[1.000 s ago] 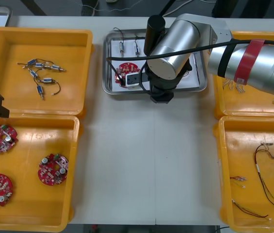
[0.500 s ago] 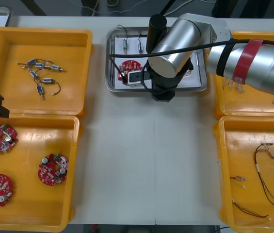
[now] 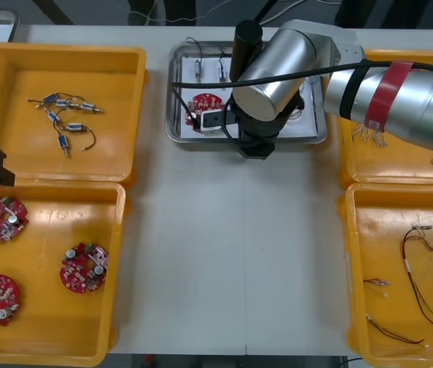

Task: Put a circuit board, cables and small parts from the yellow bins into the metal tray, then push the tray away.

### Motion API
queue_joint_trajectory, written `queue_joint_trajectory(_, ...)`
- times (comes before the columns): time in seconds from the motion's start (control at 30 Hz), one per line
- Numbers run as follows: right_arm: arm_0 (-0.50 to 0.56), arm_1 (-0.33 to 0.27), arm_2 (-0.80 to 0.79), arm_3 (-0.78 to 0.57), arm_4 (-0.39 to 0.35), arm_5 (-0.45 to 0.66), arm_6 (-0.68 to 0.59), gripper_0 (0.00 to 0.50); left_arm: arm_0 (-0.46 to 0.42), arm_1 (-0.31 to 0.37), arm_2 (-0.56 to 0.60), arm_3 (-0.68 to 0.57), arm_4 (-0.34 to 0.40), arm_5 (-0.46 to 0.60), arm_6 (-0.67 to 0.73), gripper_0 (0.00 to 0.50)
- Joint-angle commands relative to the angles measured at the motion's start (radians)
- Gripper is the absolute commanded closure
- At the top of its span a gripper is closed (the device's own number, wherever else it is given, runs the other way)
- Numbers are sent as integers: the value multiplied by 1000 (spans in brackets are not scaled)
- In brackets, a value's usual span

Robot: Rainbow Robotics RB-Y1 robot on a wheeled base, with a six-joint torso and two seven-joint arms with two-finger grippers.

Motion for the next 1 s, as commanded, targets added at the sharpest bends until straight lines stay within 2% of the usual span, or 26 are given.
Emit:
queue_joint_trajectory(0.03,-51,13,-71,-5,-10,31,13,0,14,-13,29,-27,-4,7,-71,0)
queue_joint_trajectory(0.33,-51,10,-229,-90,22,248,2,0,14,-13,29,-27,-4,7,-71,0)
queue_joint_trajectory(0.53,-27,-1,-336,-199,81,418,-14,0,14,-13,29,-27,-4,7,-71,0)
queue_joint_trajectory(0.73,76,-42,-471,-367,128,556,-42,0,14,-13,29,-27,-4,7,-71,0)
queue_joint_trajectory(1.0,234,-123,-612,-663,179,757,-231,0,14,-13,29,-27,-4,7,-71,0)
